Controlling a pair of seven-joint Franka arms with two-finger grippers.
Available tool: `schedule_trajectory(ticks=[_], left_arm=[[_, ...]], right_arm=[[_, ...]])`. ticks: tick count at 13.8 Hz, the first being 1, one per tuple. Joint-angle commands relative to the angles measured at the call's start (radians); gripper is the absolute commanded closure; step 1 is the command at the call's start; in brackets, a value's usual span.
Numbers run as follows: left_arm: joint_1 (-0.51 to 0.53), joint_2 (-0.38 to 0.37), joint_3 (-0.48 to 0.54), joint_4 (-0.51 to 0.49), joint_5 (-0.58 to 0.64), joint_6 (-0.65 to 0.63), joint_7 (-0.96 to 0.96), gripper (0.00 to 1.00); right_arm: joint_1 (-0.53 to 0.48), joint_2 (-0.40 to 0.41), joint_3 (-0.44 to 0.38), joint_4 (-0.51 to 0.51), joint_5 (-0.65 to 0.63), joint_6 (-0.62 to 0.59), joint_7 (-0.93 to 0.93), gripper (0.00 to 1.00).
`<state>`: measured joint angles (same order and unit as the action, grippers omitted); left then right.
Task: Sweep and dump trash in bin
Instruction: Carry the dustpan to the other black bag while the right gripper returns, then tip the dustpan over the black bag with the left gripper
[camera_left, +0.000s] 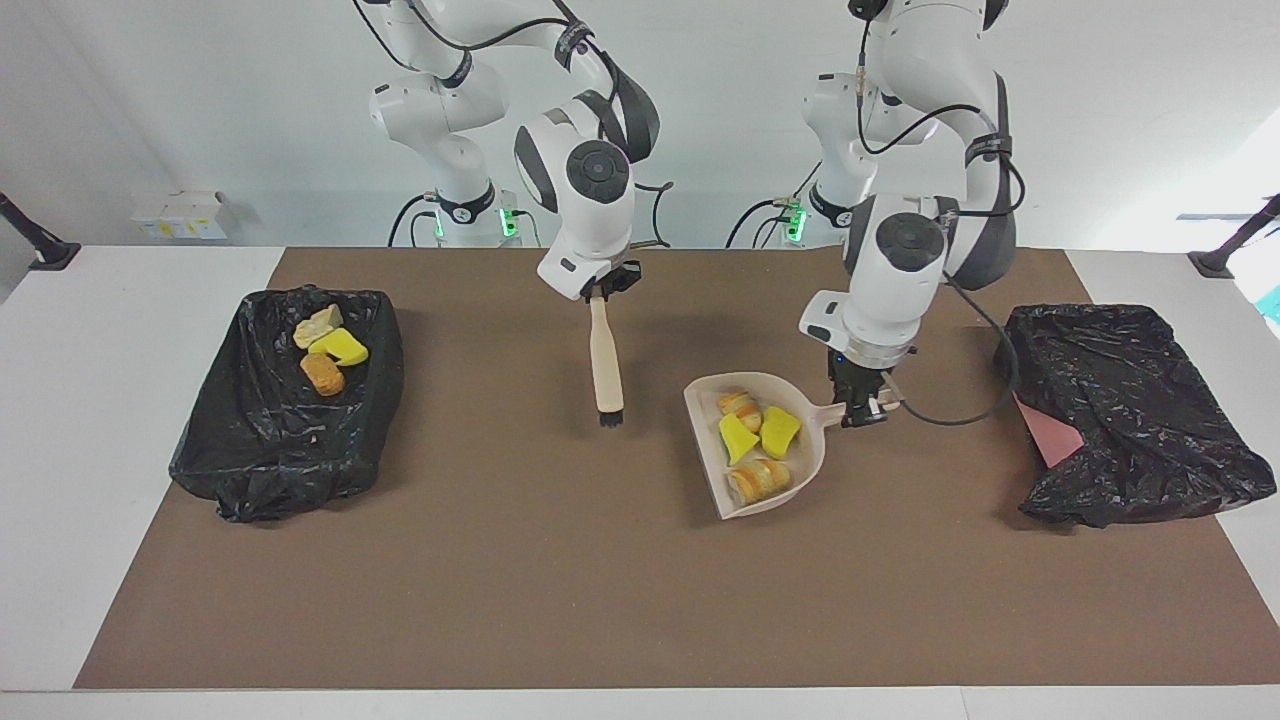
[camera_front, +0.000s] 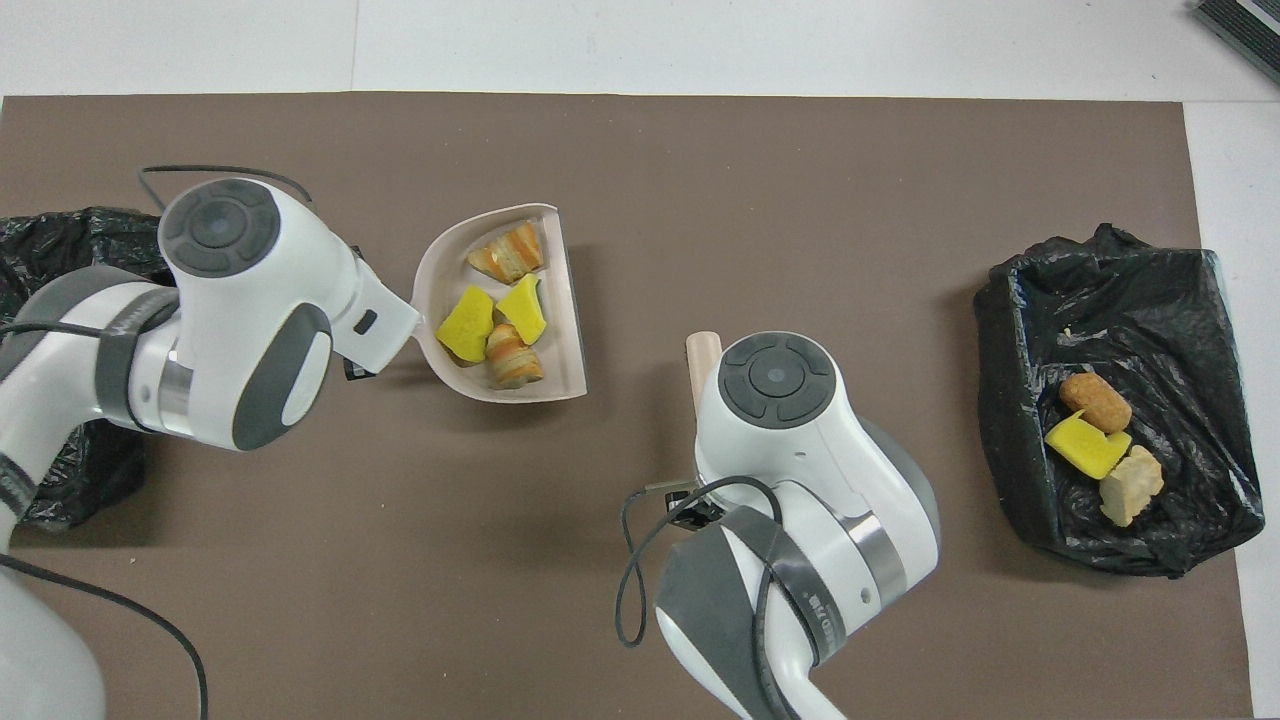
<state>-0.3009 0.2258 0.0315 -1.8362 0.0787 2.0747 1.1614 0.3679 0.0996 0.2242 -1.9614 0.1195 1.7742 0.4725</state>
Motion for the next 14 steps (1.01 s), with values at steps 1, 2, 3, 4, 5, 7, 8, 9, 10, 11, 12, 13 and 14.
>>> schedule_trajectory(ticks=[1, 2, 3, 4, 5, 7, 8, 9, 10, 11, 12, 13, 14], left_arm=[[0.058, -0.014, -0.004, 0.096, -0.019, -0.12, 0.151, 1.0], [0.089, -0.02, -0.002, 0.135, -0.019, -0.163, 0.197, 1.0], [0.123, -0.02, -0.002, 0.179, -0.019, -0.226, 0.257, 1.0], [0.155, -0.019, -0.002, 0.224, -0.017, -0.273, 0.315, 1.0], [0.19, -0.017, -0.004, 0.256, -0.01, -0.298, 0.366, 1.0], [0.241, -0.02, 0.002, 0.284, -0.005, -0.33, 0.449, 1.0], [0.287, -0.02, 0.002, 0.285, -0.007, -0.343, 0.501, 1.0], [0.32, -0.02, 0.002, 0.287, -0.007, -0.355, 0.553, 1.0], [0.353, -0.022, 0.004, 0.288, -0.008, -0.364, 0.604, 1.0], [0.392, -0.031, 0.004, 0.287, -0.013, -0.366, 0.662, 1.0], [0.431, -0.032, 0.004, 0.288, -0.01, -0.367, 0.72, 1.0], [0.472, -0.032, 0.002, 0.287, -0.007, -0.366, 0.775, 1.0], [0.511, -0.034, 0.002, 0.287, -0.002, -0.348, 0.823, 1.0]], right_arm=[[0.051, -0.109, 0.007, -0.14, 0.096, 0.074, 0.087, 1.0], [0.086, -0.139, 0.007, -0.181, 0.123, 0.082, 0.095, 1.0], [0.133, -0.153, 0.007, -0.214, 0.126, 0.086, 0.122, 1.0], [0.167, -0.159, 0.007, -0.237, 0.127, 0.105, 0.176, 1.0], [0.207, -0.162, 0.007, -0.257, 0.138, 0.134, 0.228, 1.0], [0.282, -0.15, 0.009, -0.316, 0.155, 0.236, 0.297, 1.0], [0.317, -0.147, 0.007, -0.356, 0.157, 0.31, 0.326, 1.0], [0.345, -0.147, 0.009, -0.381, 0.157, 0.348, 0.354, 1.0], [0.35, -0.149, 0.009, -0.386, 0.157, 0.349, 0.359, 1.0], [0.353, -0.15, 0.009, -0.386, 0.158, 0.344, 0.365, 1.0], [0.361, -0.153, 0.009, -0.386, 0.173, 0.341, 0.365, 1.0], [0.368, -0.156, 0.009, -0.387, 0.181, 0.34, 0.362, 1.0], [0.37, -0.159, 0.009, -0.395, 0.181, 0.34, 0.362, 1.0]])
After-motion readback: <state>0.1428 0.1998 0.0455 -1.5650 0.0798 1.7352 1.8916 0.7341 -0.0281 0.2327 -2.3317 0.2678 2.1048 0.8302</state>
